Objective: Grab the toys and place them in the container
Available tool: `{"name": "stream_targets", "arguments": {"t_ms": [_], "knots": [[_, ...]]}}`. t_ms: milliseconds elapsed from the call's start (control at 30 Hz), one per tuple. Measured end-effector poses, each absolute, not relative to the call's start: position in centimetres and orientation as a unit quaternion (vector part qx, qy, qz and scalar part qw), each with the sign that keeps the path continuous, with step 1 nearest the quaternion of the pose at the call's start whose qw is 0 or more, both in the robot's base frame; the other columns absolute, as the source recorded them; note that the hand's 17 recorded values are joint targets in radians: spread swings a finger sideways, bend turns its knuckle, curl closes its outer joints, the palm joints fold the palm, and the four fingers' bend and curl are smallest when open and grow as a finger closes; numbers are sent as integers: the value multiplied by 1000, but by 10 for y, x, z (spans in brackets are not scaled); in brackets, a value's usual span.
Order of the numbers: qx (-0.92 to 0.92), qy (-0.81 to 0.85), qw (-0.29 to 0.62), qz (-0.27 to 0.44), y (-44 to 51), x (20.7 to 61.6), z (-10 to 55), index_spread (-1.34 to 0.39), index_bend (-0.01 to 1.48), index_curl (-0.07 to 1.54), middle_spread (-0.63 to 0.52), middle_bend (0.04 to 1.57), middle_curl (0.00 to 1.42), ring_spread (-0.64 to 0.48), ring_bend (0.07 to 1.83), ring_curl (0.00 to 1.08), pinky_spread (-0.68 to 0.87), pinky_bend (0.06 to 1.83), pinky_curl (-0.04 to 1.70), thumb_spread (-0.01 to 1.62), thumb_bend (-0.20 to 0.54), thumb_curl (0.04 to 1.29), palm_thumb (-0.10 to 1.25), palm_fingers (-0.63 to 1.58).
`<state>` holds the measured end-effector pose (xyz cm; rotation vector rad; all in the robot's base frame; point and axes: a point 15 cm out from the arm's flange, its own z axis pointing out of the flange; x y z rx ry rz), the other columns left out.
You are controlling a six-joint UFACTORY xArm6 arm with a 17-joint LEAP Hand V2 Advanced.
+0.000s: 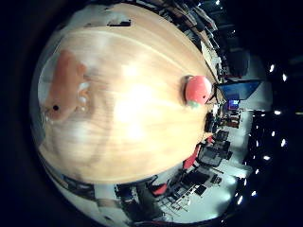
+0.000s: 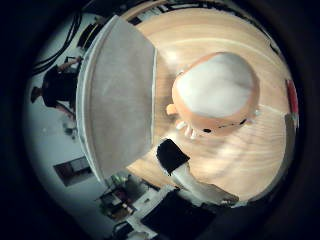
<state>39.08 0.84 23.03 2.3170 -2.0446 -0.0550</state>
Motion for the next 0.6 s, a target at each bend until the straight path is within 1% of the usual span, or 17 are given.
{"name": "stream_targets", "arguments": {"t_ms": [133,400,533,600], "knots": [[750,-660,35,-27,14,399,219,-424,146,240,-88,211,364,-40,543,238,279,762,274,963,-29,293,308,172],[752,-655,52,-44,19,402,200,-418,138,238,-73,210,363,-38,561,243,264,804,272,962,-26,297,328,149],[750,-656,58,-55,20,402,190,-416,108,219,-75,209,362,-79,646,261,183,863,275,965,-25,297,339,188],[749,-657,61,-60,20,402,185,-414,75,194,-84,225,365,-132,732,283,84,949,291,965,-26,298,346,249]]}}
